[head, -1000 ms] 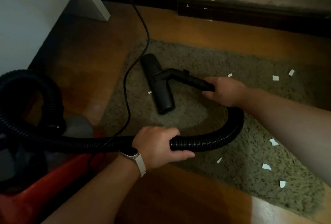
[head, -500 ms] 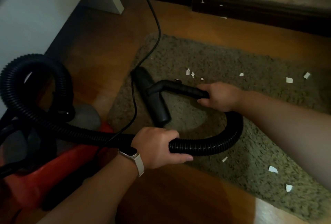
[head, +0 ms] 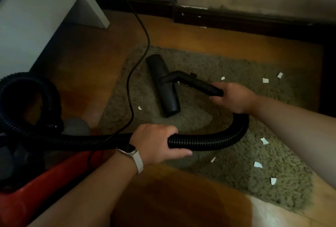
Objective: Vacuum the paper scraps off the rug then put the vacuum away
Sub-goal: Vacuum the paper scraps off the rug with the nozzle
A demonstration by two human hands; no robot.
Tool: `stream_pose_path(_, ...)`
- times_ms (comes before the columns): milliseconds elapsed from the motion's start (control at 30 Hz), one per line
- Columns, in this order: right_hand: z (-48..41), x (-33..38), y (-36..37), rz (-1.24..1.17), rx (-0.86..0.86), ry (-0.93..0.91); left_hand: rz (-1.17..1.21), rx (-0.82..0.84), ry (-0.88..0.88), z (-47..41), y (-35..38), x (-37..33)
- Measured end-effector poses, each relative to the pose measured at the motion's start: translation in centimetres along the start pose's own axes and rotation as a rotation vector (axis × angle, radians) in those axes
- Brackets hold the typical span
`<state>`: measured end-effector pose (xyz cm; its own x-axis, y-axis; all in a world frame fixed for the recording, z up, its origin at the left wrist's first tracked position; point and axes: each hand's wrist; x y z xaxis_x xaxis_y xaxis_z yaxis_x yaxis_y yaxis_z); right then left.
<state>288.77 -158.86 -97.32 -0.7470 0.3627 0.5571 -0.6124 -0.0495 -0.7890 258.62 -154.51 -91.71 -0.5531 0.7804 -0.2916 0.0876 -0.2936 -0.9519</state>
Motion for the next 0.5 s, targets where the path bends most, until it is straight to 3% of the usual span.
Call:
stream_pose_path(200,0.6,-2.6,-1.4,-0.079,-0.08,0.135,0.023,-0.016,0.014,-1.2,-0.1,-1.1)
stream_pose_path(500,0.7,-3.4,-0.4,-0.062,-0.041,0.183,0.023,0.017,0.024,-1.2,0.4,-1.3)
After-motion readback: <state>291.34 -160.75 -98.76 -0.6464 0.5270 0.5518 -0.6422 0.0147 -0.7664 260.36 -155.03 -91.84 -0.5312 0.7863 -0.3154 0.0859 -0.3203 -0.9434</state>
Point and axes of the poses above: each hand's wrist, its own z-axis away from the middle knuckle, its own y-axis out of the palm, x = y × z, and after that the axes turned 10 degrees about -x, right-handed
